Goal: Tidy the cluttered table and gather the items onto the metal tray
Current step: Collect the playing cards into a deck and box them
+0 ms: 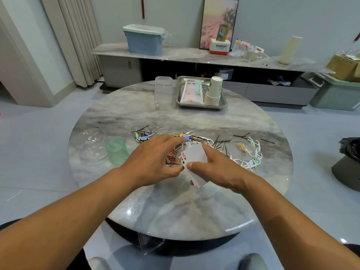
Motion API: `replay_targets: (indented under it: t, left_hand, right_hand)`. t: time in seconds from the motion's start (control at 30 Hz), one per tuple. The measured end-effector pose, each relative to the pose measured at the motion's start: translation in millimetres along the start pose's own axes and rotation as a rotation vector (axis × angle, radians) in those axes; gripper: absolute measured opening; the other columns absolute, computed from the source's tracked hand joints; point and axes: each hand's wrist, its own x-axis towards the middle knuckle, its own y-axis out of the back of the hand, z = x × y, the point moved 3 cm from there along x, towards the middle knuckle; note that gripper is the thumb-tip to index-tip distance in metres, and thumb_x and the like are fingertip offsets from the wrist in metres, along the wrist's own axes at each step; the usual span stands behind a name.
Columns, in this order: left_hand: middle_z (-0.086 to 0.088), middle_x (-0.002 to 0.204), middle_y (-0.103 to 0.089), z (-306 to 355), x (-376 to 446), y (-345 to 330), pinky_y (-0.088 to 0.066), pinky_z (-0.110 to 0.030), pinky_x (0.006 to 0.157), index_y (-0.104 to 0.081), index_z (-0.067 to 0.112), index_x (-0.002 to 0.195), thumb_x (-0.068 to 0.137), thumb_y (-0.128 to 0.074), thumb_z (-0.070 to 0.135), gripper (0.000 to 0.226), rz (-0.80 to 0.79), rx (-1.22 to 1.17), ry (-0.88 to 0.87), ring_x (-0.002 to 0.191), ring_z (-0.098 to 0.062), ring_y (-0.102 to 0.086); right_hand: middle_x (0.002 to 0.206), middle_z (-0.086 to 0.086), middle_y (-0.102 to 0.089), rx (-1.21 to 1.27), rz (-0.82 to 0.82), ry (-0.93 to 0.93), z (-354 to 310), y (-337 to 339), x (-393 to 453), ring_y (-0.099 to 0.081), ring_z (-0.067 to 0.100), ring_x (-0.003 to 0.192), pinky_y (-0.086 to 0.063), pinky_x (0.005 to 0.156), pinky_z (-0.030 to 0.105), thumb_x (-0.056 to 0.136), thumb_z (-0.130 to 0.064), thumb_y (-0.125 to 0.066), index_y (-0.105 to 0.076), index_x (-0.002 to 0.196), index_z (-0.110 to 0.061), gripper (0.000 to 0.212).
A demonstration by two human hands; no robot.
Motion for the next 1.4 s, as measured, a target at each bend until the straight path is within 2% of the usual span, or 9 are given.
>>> replay_targets:
  t: [0.1, 0.3, 0.4, 0.6, 0.77, 0.9, 1.03, 1.17, 1.4]
  left_hand:
    - [0.014, 0.135, -0.052, 0.9, -0.8, 0.5, -0.041, -0.027, 0.093, -0.040, 0.041, 0.147, 0.080, -0.070, 0.055, 0.074, 0.000, 0.026, -0.025, 0.125, -0.014, -0.045]
    - [0.007, 0.135, -0.055, 11.2, -6.4, -6.3, -0.045, -0.042, 0.096, -0.048, 0.031, 0.144, 0.078, -0.074, 0.059, 0.077, -0.002, 0.177, -0.156, 0.125, -0.020, -0.050]
    - [0.008, 0.132, -0.052, 9.2, -6.1, -17.9, -0.039, -0.039, 0.098, -0.047, 0.032, 0.144, 0.077, -0.077, 0.058, 0.077, -0.049, 0.133, -0.060, 0.124, -0.018, -0.045]
    - [0.007, 0.102, -0.043, 12.4, -14.8, -51.9, -0.038, -0.030, 0.083, -0.062, 0.025, 0.120, 0.090, -0.073, 0.033, 0.033, -0.222, -0.122, 0.011, 0.102, -0.015, -0.044]
    - [0.011, 0.101, -0.042, 11.2, -21.2, -69.8, -0.041, -0.032, 0.084, -0.057, 0.028, 0.118, 0.095, -0.066, 0.038, 0.027, -0.295, -0.157, 0.031, 0.100, -0.013, -0.048]
    - [0.013, 0.099, -0.042, 12.7, -21.1, -73.7, -0.033, -0.032, 0.078, -0.054, 0.031, 0.118, 0.096, -0.062, 0.043, 0.027, -0.311, -0.095, 0.014, 0.096, -0.014, -0.046]
    - [0.013, 0.095, -0.044, 13.9, -19.7, -72.0, -0.029, -0.032, 0.072, -0.051, 0.033, 0.104, 0.096, -0.060, 0.047, 0.018, -0.318, -0.084, 0.026, 0.091, -0.014, -0.047]
    - [0.011, 0.093, -0.049, 15.3, -18.0, -70.5, -0.029, -0.032, 0.069, -0.046, 0.035, 0.094, 0.094, -0.065, 0.043, 0.020, -0.298, -0.097, 0.029, 0.086, -0.014, -0.048]
    - [0.012, 0.097, -0.049, 16.7, -18.4, -72.2, -0.032, -0.030, 0.072, -0.057, 0.031, 0.111, 0.091, -0.068, 0.047, 0.027, -0.290, -0.112, 0.005, 0.092, -0.014, -0.050]
  right_hand:
    - [0.114, 0.001, -0.071, 0.062, -0.029, -0.021, 1.9, -1.1, -0.3, -0.074, 0.028, 0.096, -0.059, 0.091, 0.054, 0.095, -0.018, -0.065, -0.057, 0.120, -0.033, 0.030]
    - [0.105, -0.011, -0.066, -0.340, -0.092, -0.007, 8.4, 1.1, -0.6, -0.066, 0.007, 0.091, -0.058, 0.079, 0.034, 0.091, -0.037, -0.063, -0.052, 0.122, -0.035, 0.034]
    - [0.102, -0.006, -0.064, -0.464, -0.107, -0.047, 18.6, 1.5, 0.7, -0.066, 0.016, 0.089, -0.058, 0.078, 0.042, 0.093, -0.035, -0.063, -0.049, 0.120, -0.035, 0.030]
    - [0.120, -0.002, -0.064, -0.995, -0.078, 0.055, 36.4, -6.1, 3.1, -0.062, 0.025, 0.102, -0.042, 0.075, 0.035, 0.095, -0.031, -0.060, -0.046, 0.126, -0.035, 0.034]
    - [0.119, 0.007, -0.055, -1.285, -0.025, 0.187, 49.3, -24.3, -2.0, -0.055, 0.032, 0.105, -0.030, 0.075, 0.039, 0.104, -0.028, -0.046, -0.039, 0.129, -0.021, 0.027]
    - [0.124, 0.009, -0.049, -1.274, 0.026, 0.164, 53.6, -30.6, -4.0, -0.050, 0.032, 0.111, -0.039, 0.082, 0.042, 0.102, -0.035, -0.046, -0.038, 0.134, -0.019, 0.037]
    - [0.123, 0.005, -0.052, -1.043, 0.068, 0.167, 53.3, -28.2, -4.2, -0.049, 0.027, 0.112, -0.040, 0.091, 0.040, 0.093, -0.029, -0.056, -0.045, 0.130, -0.020, 0.039]
    - [0.110, 0.000, -0.053, -0.973, 0.182, 0.066, 61.3, -21.6, -4.5, -0.050, 0.023, 0.103, -0.041, 0.082, 0.038, 0.088, -0.047, -0.063, -0.057, 0.112, -0.025, 0.033]
    - [0.097, -0.004, -0.053, -0.658, 0.130, 0.128, 63.0, -25.1, -2.9, -0.049, 0.017, 0.093, -0.033, 0.067, 0.028, 0.084, -0.024, -0.073, -0.060, 0.098, -0.027, 0.019]
